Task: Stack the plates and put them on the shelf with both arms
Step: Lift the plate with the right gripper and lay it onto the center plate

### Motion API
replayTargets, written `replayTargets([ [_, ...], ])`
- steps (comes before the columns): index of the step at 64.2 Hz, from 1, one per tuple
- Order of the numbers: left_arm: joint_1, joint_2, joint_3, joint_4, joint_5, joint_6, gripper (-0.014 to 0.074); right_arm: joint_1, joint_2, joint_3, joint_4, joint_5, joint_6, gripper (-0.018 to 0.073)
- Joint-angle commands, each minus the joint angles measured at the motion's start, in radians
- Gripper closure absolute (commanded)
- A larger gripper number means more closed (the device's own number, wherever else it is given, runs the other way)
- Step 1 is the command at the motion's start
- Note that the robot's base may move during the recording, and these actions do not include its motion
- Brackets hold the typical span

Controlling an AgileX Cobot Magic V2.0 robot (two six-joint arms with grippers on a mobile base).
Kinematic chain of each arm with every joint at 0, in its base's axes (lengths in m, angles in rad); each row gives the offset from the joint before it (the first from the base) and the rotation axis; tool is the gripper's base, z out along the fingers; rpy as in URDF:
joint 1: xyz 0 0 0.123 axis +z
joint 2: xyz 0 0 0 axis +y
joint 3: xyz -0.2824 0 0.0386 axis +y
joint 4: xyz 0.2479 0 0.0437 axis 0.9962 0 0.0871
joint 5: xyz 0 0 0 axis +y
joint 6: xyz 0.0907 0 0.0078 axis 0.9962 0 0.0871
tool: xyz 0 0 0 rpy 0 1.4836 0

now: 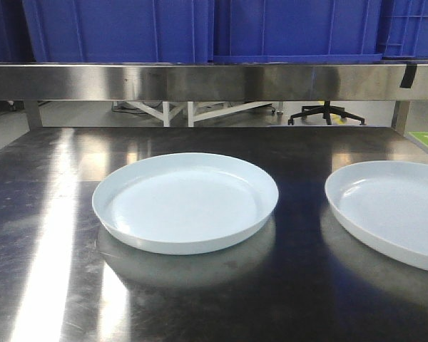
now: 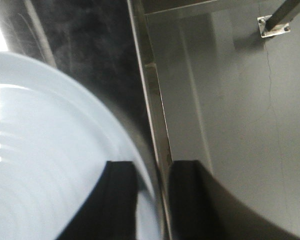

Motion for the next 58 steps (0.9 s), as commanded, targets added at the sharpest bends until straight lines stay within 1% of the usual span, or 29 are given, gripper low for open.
replayTargets([
  [1, -0.008, -0.004, -0.029, 0.0, -0.071, -0.004, 0.0499, -0.004, -0.033, -0.037, -0.009, -0.028, -0.011, 0.0521],
  [2, -0.008, -0.004, -0.029, 0.0, -0.071, -0.004, 0.0499, -0.004, -0.037, -0.042, -0.009, -0.025, -0.011, 0.0526],
  [5, -0.008, -0.004, -0.029, 0.0, -0.071, -0.004, 0.0499, -0.004, -0.05, -0.067, -0.009, -0.015, -0.011, 0.0489],
  [11, -0.008, -0.004, -0.029, 0.0, -0.071, -0.004, 0.0499, 0.0, -0.096, -0.131, -0.009, 0.032, -0.011, 0.0508],
  [15, -0.008, -0.004, -0.029, 0.0, -0.071, -0.004, 0.0499, 0.017, -0.126, -0.176, -0.009, 0.047, -0.011, 0.0508],
  [18, -0.008, -0.004, -0.029, 0.0, -0.071, -0.004, 0.0499, 0.048, -0.151, -0.201, -0.009, 0.054, -0.011, 0.0508],
  [24, -0.008, -0.004, -0.029, 0.0, -0.071, -0.004, 0.0499, 0.14, -0.172, -0.257, -0.009, 0.054, -0.011, 0.0508],
  [30, -0.008, -0.004, -0.029, 0.0, -0.071, -0.004, 0.0499, 0.262, -0.155, -0.306, -0.008, 0.05, -0.011, 0.0508],
  [32, -0.008, -0.004, -0.029, 0.0, -0.071, -0.004, 0.0499, 0.31, -0.143, -0.321, -0.008, 0.046, -0.011, 0.0508],
  [37, -0.008, -0.004, -0.029, 0.0, -0.071, -0.004, 0.0499, 0.401, -0.096, -0.363, -0.008, 0.042, -0.011, 0.0508],
  [44, -0.008, -0.004, -0.029, 0.0, -0.071, -0.004, 0.0499, 0.503, 0.009, -0.445, -0.009, 0.041, -0.011, 0.0508],
  [51, -0.008, -0.004, -0.029, 0.0, -0.071, -0.004, 0.0499, 0.571, 0.112, -0.518, -0.01, 0.054, -0.011, 0.0508],
  [58, -0.008, -0.004, -0.029, 0.0, -0.071, -0.004, 0.0499, 0.604, 0.19, -0.562, -0.012, 0.094, -0.011, 0.0502],
])
